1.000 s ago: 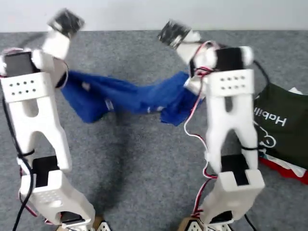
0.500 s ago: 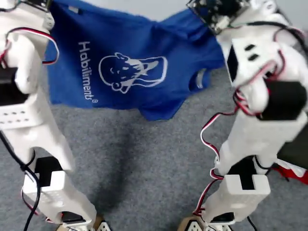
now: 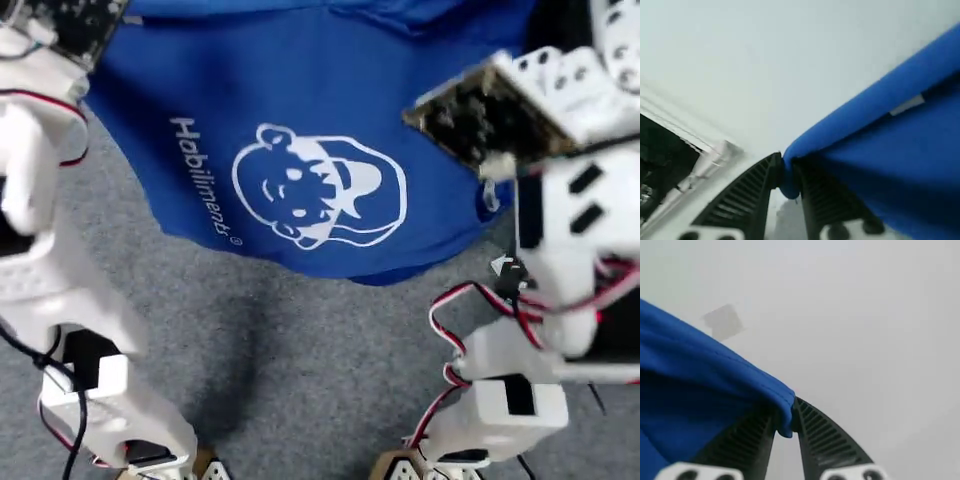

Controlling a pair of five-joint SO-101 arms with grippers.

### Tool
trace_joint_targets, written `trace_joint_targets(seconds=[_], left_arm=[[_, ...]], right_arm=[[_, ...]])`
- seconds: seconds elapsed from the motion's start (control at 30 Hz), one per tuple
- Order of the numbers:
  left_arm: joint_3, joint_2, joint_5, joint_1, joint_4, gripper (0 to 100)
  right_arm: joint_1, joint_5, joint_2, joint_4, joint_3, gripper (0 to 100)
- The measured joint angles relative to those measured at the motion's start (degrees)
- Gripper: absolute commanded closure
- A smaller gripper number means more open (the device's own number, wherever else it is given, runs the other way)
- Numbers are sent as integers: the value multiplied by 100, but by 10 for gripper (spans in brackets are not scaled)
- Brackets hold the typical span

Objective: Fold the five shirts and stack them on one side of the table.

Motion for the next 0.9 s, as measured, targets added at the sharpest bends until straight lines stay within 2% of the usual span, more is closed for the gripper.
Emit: trace_joint_targets(seconds=[0.13, 0.33, 0.43, 0.53, 0.7, 0.9], left_arm=[[-281, -9, 88, -53, -158, 994], [-308, -79, 527, -53, -1116, 994], [-308, -273, 545, -53, -1222, 994], [-308, -431, 536, -53, -941, 994], [-308, -791, 114, -70, 229, 994], [-308, -1495, 9, -70, 431, 994]], right_arm=[[62, 158, -79, -149, 0, 987], [220, 193, -35, -826, 0, 987], [316, 193, -62, -835, 0, 987], [325, 193, -193, -387, 0, 987], [325, 193, -668, 642, 0, 987], [352, 193, -1336, 1371, -26, 987]])
